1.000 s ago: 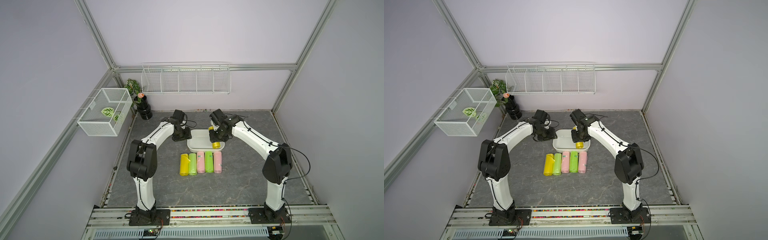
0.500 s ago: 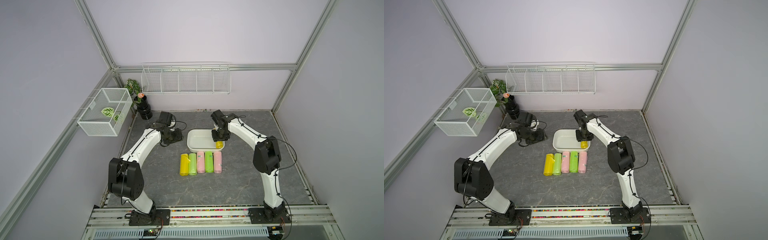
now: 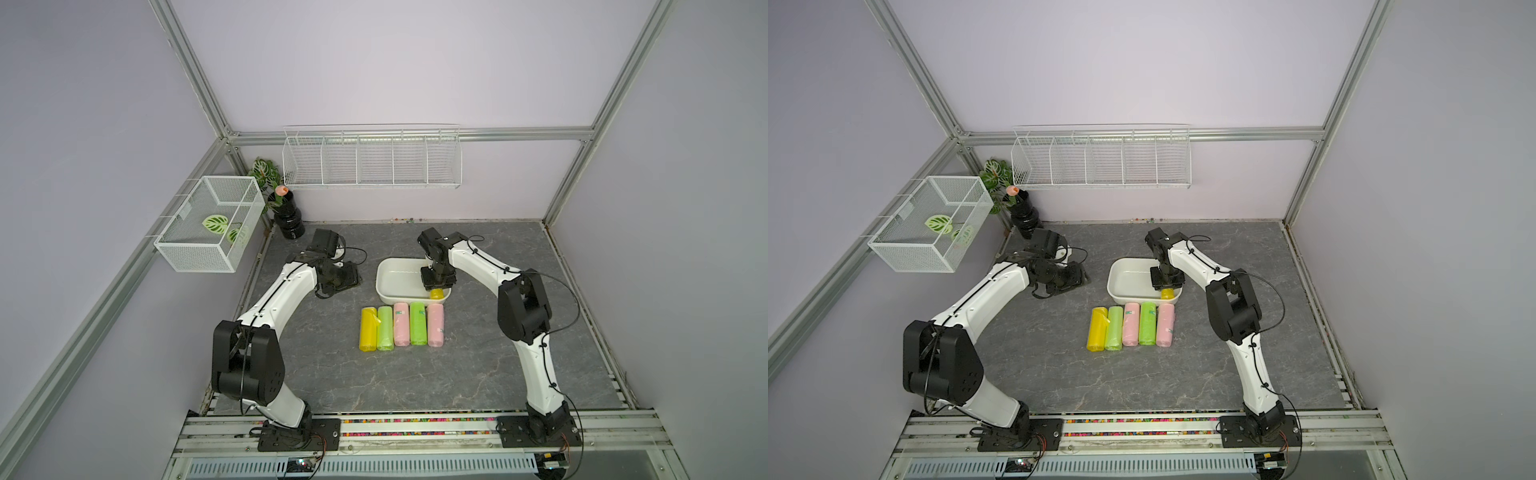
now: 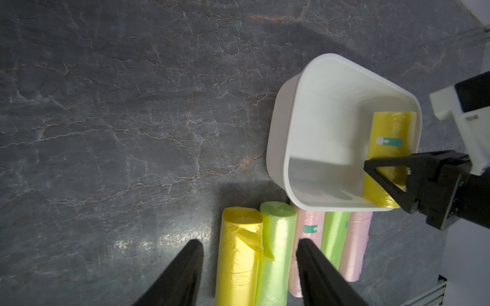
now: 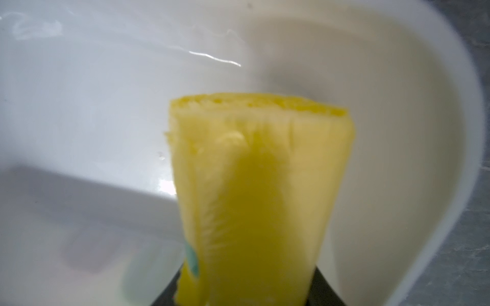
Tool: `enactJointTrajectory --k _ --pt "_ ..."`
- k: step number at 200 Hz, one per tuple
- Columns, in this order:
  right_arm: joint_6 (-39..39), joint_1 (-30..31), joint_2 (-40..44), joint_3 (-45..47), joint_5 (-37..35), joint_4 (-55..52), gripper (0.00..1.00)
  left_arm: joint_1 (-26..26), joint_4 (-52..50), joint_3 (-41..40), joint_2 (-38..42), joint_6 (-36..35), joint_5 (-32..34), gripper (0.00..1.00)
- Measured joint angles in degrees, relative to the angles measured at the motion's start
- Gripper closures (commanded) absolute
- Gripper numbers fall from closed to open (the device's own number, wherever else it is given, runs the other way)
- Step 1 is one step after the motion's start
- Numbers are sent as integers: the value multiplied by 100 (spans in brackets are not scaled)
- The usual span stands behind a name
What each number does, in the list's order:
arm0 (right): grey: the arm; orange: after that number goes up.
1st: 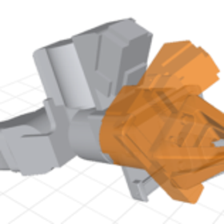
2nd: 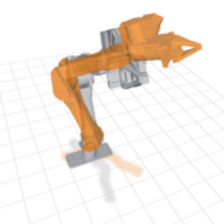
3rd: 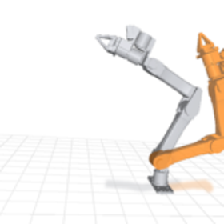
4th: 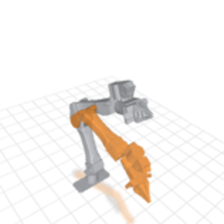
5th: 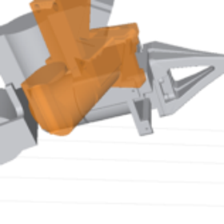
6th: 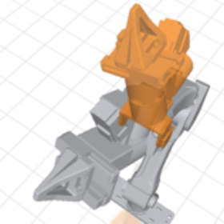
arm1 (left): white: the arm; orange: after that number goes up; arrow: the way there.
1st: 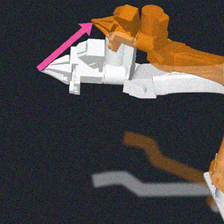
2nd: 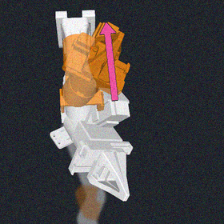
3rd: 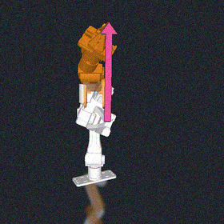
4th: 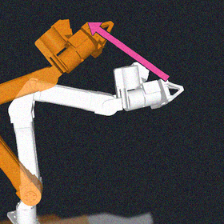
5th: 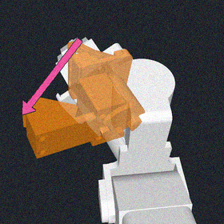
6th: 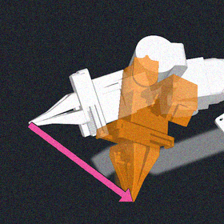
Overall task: Put the roll of trash bags into the storage box
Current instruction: Place the roll of trash bags in the storage box.
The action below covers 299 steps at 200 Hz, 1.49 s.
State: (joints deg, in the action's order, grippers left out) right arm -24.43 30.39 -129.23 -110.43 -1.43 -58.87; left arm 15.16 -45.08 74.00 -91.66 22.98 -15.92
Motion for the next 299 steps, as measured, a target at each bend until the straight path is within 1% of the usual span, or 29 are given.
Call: enactJointTrajectory --k 11,61,83,141,158,170,179,201,271,299 --pt "-2 -7 -52 2 -2 4 68 0 24 -28 0 17 -2 38" --pt "-15 -11 -195 13 -216 20 67 0 87 -42 -35 39 -7 38" --pt "-15 -11 -254 15 -284 22 62 -2 114 -42 -63 39 -24 38" --pt "-11 -11 -295 15 -356 63 58 -4 120 -90 -70 39 -22 37" --pt "-11 -13 -306 15 -369 70 53 -4 129 -94 -98 39 -24 37" --pt "-11 -15 -306 15 -396 72 46 -4 131 -94 -120 39 -24 37" --pt "-20 -15 -308 20 -442 81 44 -4 131 -94 -131 39 -24 37" --pt "0 -22 -310 68 -503 98 35 -4 131 -94 -136 39 -24 36" --pt "4 -37 -227 87 -610 66 32 -4 129 -94 -136 42 -24 35" --pt "9 -44 4 85 -669 -28 27 -4 116 -94 -133 61 -11 34"
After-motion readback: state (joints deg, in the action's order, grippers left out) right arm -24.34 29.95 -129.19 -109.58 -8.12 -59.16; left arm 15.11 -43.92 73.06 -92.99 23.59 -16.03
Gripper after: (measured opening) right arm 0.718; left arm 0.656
